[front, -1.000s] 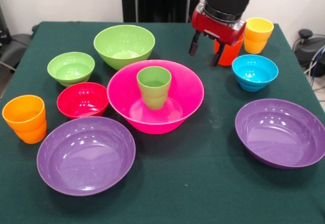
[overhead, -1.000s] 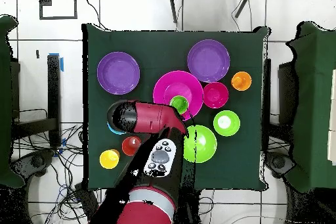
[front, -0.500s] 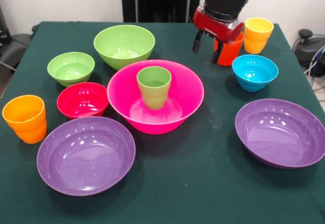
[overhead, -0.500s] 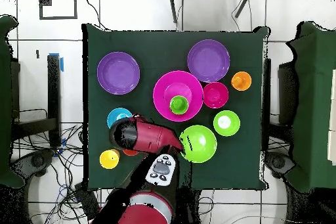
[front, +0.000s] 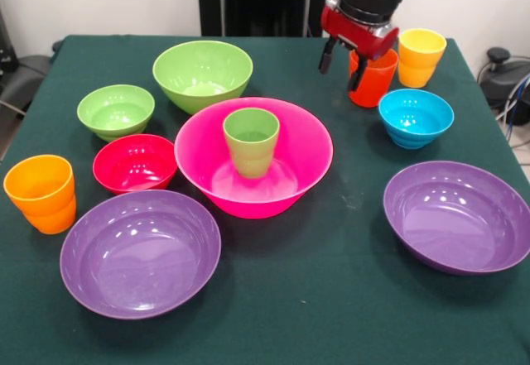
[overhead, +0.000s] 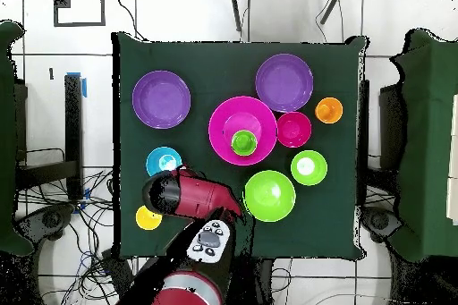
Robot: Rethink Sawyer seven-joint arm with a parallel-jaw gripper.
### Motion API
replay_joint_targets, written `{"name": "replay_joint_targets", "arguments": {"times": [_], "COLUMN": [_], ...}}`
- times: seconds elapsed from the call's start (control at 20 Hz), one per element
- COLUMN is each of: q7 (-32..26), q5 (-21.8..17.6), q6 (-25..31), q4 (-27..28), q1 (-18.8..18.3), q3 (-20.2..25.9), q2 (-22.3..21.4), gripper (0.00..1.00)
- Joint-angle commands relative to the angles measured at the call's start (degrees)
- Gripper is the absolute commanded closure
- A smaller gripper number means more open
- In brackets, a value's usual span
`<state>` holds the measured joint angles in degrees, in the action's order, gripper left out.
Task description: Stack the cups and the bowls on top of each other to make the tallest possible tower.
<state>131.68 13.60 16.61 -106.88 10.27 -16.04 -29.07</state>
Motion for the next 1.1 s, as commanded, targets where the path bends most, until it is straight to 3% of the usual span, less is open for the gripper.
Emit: {"name": "replay_joint_targets", "arguments": {"times": [0.05,0.45,0.7,1.1], "q7": [10.8,14.5,16.0,18.0], "q5": [1.5,3.5,5.5,9.9], "q6": [6.9,12.4,14.6,11.6], "q4": [2.0,4.7,5.3,5.1], "q1": [4.6,10.6,12.4,13.5], "q3": [-1.4,-6.6,-7.4,-5.7], "q2": [0.5,1.5,1.8,2.5], "gripper": [0.0,0.0,0.0,0.0]}}
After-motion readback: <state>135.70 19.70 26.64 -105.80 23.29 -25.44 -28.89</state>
